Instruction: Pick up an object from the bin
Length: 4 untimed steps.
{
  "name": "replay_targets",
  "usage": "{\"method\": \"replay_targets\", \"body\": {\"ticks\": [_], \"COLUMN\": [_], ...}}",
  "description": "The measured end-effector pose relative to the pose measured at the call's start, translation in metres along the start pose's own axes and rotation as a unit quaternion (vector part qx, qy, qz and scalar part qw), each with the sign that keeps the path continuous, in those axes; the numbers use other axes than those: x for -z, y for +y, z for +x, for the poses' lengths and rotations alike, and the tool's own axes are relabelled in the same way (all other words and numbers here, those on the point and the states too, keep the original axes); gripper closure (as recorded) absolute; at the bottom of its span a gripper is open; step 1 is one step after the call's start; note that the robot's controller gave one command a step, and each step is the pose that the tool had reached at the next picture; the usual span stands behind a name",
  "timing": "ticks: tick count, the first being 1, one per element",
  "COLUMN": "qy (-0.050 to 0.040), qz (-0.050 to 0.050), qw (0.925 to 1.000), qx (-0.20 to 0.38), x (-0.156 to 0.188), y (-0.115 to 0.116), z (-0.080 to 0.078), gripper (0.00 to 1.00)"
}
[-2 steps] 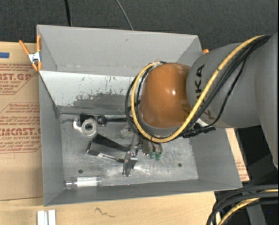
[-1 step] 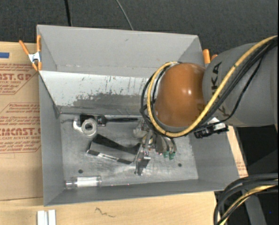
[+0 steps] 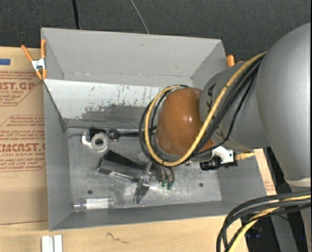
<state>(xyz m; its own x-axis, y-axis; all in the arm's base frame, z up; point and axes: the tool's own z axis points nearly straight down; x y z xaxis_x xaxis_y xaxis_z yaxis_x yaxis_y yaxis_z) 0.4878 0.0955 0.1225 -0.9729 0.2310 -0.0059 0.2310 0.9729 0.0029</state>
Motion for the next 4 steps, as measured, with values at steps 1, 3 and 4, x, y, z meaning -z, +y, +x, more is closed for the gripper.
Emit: {"method": "replay_targets", "body": {"ticks": [1,3,4], "qy": [-0.0073,-0.0030,0.0025], "qz": [-0.005,-0.001,0.001], "qw": [0.9981,0.9999,0.9998], "qx": [-0.062,0.016,0.020], "x": [-0.039,-0.048,0.104], "y": [-0.005,0.035,0.048], "z": [-0.016,-0.041,-0.057], "gripper": [0.00,1.00,1.00]}}
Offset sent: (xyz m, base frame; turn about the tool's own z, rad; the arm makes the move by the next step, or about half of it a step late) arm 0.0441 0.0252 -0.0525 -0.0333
